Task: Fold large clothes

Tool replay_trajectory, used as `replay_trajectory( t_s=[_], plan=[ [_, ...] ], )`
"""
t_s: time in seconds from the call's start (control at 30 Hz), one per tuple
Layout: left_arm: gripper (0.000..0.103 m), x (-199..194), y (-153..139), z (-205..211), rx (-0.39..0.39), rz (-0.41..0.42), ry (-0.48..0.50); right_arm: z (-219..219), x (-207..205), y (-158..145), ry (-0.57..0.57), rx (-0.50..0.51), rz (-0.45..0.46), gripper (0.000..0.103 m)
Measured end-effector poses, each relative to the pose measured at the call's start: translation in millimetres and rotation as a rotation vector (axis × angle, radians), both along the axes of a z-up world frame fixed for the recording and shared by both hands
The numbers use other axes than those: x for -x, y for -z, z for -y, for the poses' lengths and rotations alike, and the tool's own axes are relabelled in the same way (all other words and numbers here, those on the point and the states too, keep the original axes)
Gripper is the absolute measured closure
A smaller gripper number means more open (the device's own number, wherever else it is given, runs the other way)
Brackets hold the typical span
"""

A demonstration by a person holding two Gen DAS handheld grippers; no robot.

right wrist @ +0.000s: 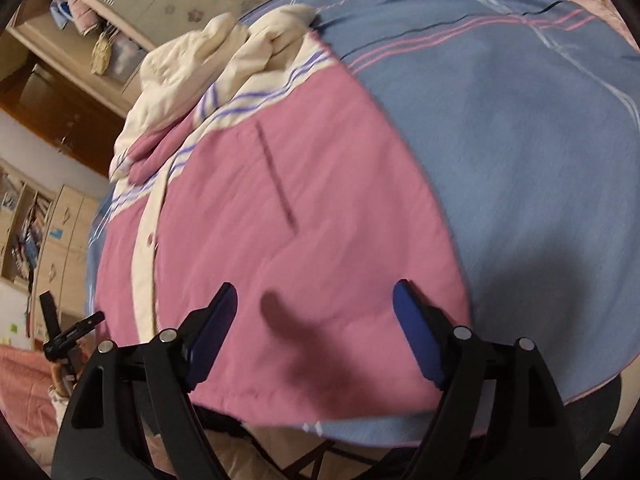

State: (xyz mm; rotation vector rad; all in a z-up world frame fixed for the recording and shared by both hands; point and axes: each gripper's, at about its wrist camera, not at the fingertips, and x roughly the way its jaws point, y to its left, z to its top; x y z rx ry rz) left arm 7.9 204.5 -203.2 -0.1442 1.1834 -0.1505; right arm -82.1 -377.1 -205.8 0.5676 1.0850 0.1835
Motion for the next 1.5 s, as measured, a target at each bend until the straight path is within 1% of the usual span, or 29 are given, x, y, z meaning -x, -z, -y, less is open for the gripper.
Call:
replay_trajectory(
  t_s=[0.07,0.13,0.17,0.2,0.23,0.27,0.3,0.37,0.4,0.43,0.5,0.53,0.57,0.6,0.63,0.67,0.7,0.8,0.87,0.93,0.97,1.07,1.13,1.17,1.23,1.3,1.4,1.47,1.5],
  plan=[
    [0.004,15.1,6.9,5.0,0.036,-0.002,0.019,-8.3,5.0,1.1,-0.007,-0.023,-0.001,0.023],
    [0.010,18.2,10.3,8.4,0.019,0.002,0.016,-15.1,9.0,2.2,-0.019,-0.052,0.000,0.024],
    [0.018,19.5,11.3,8.6,0.008,0.006,0.005,-19.7,8.8,1.5,-0.030,-0.081,0.008,0.028],
    [0.029,19.9,10.3,6.3,0.009,0.009,-0.017,-24.4,8.9,1.1,-0.051,-0.121,0.011,0.047],
    [0.033,21.4,9.2,3.7,0.018,0.008,-0.043,-26.5,8.5,2.3,-0.067,-0.155,0.008,0.071],
    [0.043,19.1,7.7,-1.6,0.030,0.006,-0.064,-31.0,7.8,3.5,-0.077,-0.179,0.000,0.083],
    [0.054,19.0,6.2,-4.5,0.040,0.005,-0.080,-35.4,6.7,3.7,-0.082,-0.181,-0.002,0.097],
    [0.068,20.4,3.6,-15.5,0.082,0.007,-0.103,-41.0,5.4,1.6,-0.090,-0.167,0.010,0.098],
    [0.071,22.9,4.0,-20.7,0.107,0.005,-0.113,-41.1,5.8,-1.6,-0.092,-0.158,0.018,0.098],
    [0.072,26.9,3.5,-25.3,0.125,0.008,-0.118,-39.5,7.0,-5.9,-0.088,-0.152,0.033,0.098],
    [0.073,28.5,0.7,-24.4,0.133,0.029,-0.114,-25.8,9.5,-19.3,-0.049,-0.110,0.075,0.098],
    [0.073,28.9,-1.3,-21.8,0.125,0.039,-0.108,-17.6,8.9,-24.1,-0.024,-0.079,0.082,0.089],
    [0.070,30.9,-3.7,-19.7,0.110,0.052,-0.101,-2.5,10.6,-30.1,0.029,-0.029,0.077,0.077],
    [0.056,32.7,-4.9,-18.4,0.101,0.055,-0.097,7.8,12.5,-32.9,0.067,-0.005,0.073,0.041],
    [0.046,34.4,-5.7,-16.7,0.098,0.054,-0.083,19.2,15.7,-35.6,0.108,0.001,0.090,0.021],
    [0.029,33.3,-6.2,-13.6,0.100,0.055,-0.073,28.1,17.9,-36.1,0.124,-0.008,0.106,0.021],
    [0.025,33.2,-7.1,-11.4,0.101,0.059,-0.067,37.0,18.3,-33.3,0.132,-0.023,0.103,0.021],
    [0.024,37.1,-12.8,-8.3,0.112,0.076,-0.038,52.0,16.3,-13.8,0.162,-0.035,0.047,0.021],
    [0.021,36.7,-13.9,-8.8,0.145,0.078,-0.028,53.5,13.7,3.5,0.153,-0.063,0.004,0.021],
    [0.021,33.0,-10.8,-14.2,0.201,0.053,-0.034,47.2,10.7,20.3,0.127,-0.131,-0.024,0.021],
    [0.021,30.9,-8.7,-16.9,0.220,0.043,-0.045,42.7,9.8,24.0,0.118,-0.140,-0.026,0.021],
    [0.021,25.2,-3.1,-27.9,0.310,0.013,-0.069,34.4,10.1,22.2,0.102,-0.098,-0.004,0.017],
    [0.021,22.0,1.3,-34.8,0.370,-0.006,-0.077,34.1,10.8,21.5,0.093,-0.123,-0.001,0.017],
    [0.021,19.5,6.5,-38.1,0.408,-0.036,-0.084,36.5,12.5,21.6,0.092,-0.138,0.001,0.017],
    [0.030,18.3,12.4,-36.8,0.418,-0.074,-0.084,39.0,15.1,21.3,0.084,-0.165,0.011,0.017],
    [0.040,22.3,11.6,-27.9,0.342,-0.077,-0.057,36.2,16.0,19.9,0.067,-0.181,0.024,0.017],
    [0.049,26.2,9.2,-18.7,0.274,-0.071,-0.037,30.7,14.4,14.8,0.037,-0.171,0.024,0.017],
    [0.053,27.2,7.2,-18.1,0.271,-0.068,-0.034,30.3,13.2,13.3,0.026,-0.176,0.022,0.017],
    [0.059,27.4,6.2,-18.1,0.276,-0.066,-0.029,29.6,12.5,14.4,0.027,-0.167,0.013,0.018]
  ],
)
